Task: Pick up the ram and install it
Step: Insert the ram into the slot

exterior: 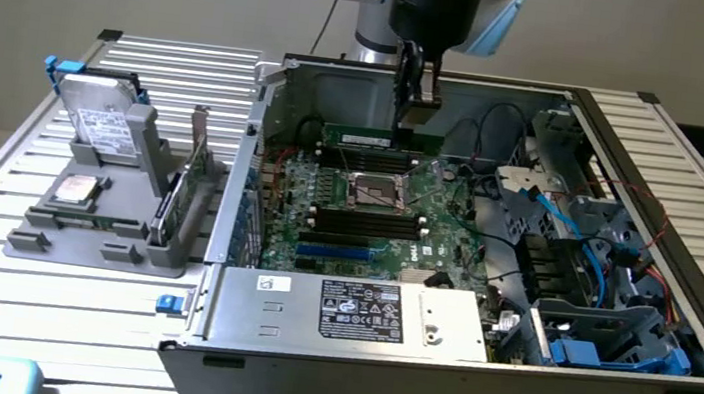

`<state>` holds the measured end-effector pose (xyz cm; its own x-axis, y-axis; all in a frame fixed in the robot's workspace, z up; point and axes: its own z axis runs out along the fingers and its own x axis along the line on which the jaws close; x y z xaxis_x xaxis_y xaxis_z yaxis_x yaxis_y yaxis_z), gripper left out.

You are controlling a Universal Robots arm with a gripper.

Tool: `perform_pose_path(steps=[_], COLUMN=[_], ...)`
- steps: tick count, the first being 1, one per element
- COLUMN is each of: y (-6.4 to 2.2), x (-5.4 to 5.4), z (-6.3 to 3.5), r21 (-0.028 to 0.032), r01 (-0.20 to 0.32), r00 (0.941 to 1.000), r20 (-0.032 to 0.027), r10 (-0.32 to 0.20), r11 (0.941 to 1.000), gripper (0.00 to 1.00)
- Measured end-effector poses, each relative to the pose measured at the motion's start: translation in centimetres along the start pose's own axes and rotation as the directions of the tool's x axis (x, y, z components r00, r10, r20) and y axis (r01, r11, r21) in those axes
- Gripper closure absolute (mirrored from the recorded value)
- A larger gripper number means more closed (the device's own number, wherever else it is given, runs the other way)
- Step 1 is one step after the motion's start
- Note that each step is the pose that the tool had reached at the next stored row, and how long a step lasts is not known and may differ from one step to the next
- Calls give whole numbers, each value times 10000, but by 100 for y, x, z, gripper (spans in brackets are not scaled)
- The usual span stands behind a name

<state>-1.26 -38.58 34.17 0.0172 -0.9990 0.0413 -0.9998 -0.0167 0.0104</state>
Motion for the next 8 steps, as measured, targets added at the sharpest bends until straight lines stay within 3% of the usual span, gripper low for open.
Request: perform_pose_path(steps=[8], y=[0], x=[-2], z=[44], r21=[-1], r01=[-19], r00=[10000], r20=[-1], r10=[19], r11=[10000], gripper=[86])
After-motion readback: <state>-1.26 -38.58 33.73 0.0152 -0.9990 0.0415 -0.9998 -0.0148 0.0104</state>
